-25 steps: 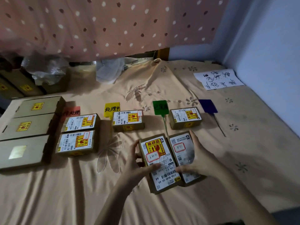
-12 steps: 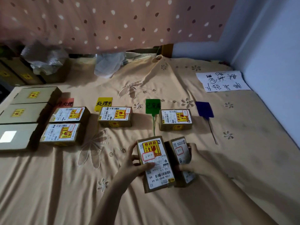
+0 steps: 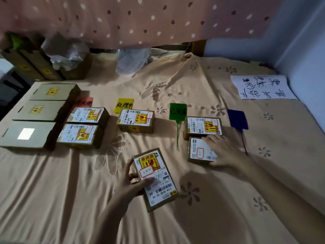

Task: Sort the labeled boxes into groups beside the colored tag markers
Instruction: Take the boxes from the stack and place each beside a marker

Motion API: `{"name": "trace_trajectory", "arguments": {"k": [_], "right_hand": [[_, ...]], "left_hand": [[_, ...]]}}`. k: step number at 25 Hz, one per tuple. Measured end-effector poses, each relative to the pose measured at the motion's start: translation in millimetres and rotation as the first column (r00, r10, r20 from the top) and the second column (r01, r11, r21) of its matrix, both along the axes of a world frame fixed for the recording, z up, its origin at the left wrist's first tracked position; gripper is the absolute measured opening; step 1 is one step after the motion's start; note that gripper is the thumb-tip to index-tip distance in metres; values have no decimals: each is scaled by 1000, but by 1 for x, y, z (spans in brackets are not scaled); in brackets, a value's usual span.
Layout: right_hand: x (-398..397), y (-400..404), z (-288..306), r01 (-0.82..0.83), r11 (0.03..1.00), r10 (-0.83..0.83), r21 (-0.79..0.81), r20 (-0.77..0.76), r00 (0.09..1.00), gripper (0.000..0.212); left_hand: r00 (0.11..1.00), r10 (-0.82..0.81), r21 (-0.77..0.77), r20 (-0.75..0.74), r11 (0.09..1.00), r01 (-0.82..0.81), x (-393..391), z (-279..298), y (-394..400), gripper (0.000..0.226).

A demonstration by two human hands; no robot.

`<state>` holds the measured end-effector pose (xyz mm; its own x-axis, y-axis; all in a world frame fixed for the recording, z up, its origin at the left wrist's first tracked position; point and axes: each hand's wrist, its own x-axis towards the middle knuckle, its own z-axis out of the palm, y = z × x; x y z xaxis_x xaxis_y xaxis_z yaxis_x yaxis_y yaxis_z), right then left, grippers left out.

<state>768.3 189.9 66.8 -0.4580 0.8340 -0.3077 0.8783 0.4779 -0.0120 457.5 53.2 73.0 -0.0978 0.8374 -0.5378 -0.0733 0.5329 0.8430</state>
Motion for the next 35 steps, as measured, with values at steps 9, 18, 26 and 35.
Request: {"name": "trace_trajectory", "arguments": {"k": [9,18,26,35], "right_hand": [[9,3,-20,-135,977,141,163,-21,990,75],[-15,-35,-6,70,965,55,251,-460,886,61],[-100,-135,31,157,686,-727,-710,-676,120,68],[-101,-116,51,279,662,-696,-696,-709,-115,42]], "left_hand": [[999,44,8,2,999,-45,3,-1,-3,98],[984,180,242,16,954,-178,25,11,-1,90],[939,317,314,132,886,-343,38,21,7,91],[824,469,282,318,783,-555,54,30,-12,61]]}}
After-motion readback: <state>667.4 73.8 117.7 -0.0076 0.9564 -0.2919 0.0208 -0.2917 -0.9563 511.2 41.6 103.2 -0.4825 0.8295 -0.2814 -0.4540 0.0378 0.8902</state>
